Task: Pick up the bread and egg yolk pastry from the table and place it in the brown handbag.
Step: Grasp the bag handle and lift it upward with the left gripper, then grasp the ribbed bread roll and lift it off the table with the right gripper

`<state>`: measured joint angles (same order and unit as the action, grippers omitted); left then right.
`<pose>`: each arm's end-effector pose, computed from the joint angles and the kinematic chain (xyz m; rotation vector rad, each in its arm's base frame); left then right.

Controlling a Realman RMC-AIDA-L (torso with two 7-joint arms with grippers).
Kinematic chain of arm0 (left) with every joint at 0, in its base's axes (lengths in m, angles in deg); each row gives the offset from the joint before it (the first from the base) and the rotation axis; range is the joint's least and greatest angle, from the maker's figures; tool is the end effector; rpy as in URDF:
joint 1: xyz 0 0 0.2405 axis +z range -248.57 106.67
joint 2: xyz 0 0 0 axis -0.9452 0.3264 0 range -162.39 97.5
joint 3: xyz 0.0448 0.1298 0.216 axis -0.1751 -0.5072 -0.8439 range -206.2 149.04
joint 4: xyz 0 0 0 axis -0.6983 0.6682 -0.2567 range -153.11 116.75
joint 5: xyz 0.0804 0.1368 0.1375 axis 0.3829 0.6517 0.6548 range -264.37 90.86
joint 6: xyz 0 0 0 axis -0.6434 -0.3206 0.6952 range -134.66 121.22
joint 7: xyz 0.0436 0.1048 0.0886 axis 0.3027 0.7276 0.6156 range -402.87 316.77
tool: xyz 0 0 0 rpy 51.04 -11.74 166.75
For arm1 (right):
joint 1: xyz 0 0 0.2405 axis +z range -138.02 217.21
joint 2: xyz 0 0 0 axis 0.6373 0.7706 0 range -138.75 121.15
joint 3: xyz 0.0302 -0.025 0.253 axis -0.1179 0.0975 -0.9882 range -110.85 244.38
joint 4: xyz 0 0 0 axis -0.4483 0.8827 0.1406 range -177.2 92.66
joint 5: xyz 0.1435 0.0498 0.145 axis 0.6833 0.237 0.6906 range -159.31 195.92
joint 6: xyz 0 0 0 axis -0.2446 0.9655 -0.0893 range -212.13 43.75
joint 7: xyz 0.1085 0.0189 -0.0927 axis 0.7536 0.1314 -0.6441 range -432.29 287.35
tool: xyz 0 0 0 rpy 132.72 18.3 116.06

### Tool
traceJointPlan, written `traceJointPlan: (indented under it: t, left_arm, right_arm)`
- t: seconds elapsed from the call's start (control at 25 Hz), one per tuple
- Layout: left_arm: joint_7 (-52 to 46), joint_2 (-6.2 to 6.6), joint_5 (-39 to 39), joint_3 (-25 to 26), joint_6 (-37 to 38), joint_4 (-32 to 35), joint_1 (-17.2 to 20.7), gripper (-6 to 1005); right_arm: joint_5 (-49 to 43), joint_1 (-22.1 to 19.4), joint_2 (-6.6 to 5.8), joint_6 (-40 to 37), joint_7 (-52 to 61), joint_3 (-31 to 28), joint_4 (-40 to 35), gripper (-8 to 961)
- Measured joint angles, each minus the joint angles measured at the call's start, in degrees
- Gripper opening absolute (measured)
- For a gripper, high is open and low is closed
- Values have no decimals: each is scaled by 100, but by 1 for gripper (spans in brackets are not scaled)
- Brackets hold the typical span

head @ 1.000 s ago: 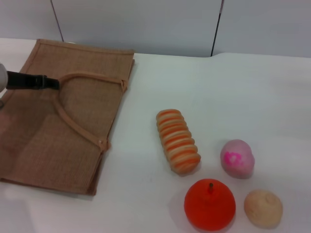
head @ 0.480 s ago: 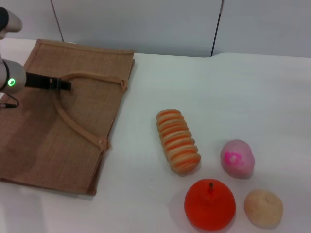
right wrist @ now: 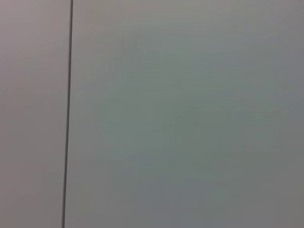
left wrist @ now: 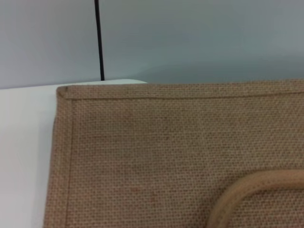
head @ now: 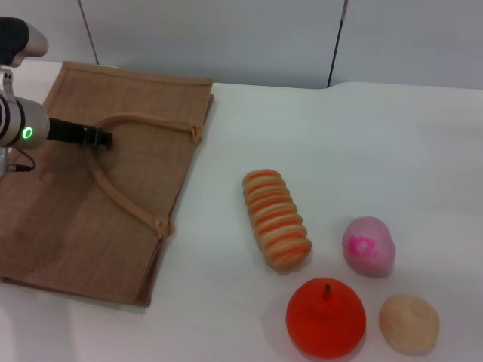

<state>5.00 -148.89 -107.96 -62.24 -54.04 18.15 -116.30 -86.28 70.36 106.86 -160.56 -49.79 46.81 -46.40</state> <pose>-0.3108 0.4409 0.0477 -1.9500 -1.2250 0.0329 0.3315 0.3525 0.0499 -1.5871 0.4264 0.8087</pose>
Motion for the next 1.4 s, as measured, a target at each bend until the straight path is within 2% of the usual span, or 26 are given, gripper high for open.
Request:
traceJointPlan:
  t: [0.2, 0.32, 0.52, 0.84, 1.08, 1.2, 1.32, 1.4]
  left_arm:
    - [-20, 2, -5, 0, -25, -3, 0, 602]
    - [-22, 3, -8, 17, -30, -3, 0, 393]
    - [-23, 5, -44, 37, -10, -3, 0, 158]
    - [67, -6, -322, 9, 108, 10, 5, 122]
    - [992, -20, -1753, 12, 10, 22, 229, 123]
    - [1781, -20, -2909, 18, -349, 33, 446, 124]
    - [2710, -6, -4093, 56, -1048, 36, 694, 124]
    - [3097, 4, -4607, 68, -1424, 36, 813, 124]
  right_arm:
    - [0, -18, 0, 0, 0, 0, 0, 843]
    - [0, -18, 0, 0, 0, 0, 0, 842]
    - [0, -18, 0, 0, 0, 0, 0, 842]
    - [0, -16, 0, 0, 0, 0, 0, 841]
    - [-15, -33, -1, -14, 0, 136, 0, 841]
    - [-19, 8, -16, -47, 144, 578, 0, 840]
    - [-46, 138, -41, -58, 546, 1236, -99, 840]
    - [-113, 237, -44, -41, 824, 1626, -207, 840]
